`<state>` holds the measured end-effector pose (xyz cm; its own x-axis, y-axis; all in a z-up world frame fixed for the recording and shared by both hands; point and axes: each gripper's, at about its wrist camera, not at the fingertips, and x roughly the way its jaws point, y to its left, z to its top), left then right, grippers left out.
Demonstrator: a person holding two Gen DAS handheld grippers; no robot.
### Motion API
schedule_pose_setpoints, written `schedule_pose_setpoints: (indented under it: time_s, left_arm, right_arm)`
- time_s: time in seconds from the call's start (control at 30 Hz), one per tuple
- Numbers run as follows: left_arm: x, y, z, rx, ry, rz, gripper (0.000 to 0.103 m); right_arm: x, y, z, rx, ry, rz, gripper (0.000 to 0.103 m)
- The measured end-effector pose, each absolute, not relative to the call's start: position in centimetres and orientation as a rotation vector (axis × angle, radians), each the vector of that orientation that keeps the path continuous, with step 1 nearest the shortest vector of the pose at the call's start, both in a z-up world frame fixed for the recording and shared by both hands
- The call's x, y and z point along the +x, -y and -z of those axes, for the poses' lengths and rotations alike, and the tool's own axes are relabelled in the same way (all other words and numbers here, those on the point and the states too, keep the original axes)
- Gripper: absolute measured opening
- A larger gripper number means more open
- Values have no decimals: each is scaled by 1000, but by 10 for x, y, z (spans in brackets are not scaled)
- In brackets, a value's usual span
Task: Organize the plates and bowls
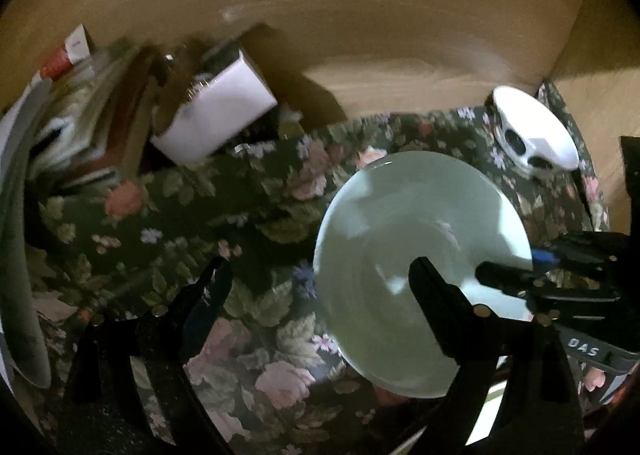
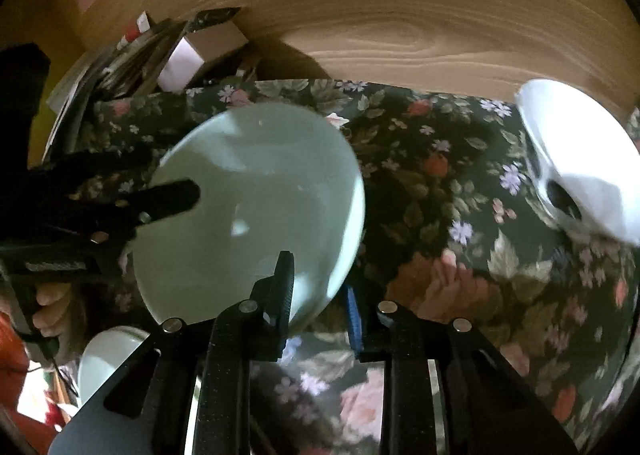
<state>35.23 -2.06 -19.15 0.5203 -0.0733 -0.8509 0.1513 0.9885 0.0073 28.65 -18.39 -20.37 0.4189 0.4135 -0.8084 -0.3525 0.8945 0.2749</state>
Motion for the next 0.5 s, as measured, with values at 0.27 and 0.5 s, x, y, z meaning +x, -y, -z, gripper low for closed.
schedule_pose_setpoints:
  time_s: [0.27, 0.5]
  left_arm:
    - [351, 30, 205, 110, -1074, 156, 58]
    - [354, 28, 213, 97, -1104, 163, 31]
  right_arm:
    - [298, 214, 201, 147, -1017, -412, 35]
    - [310, 196, 214, 153, -1030, -426, 33]
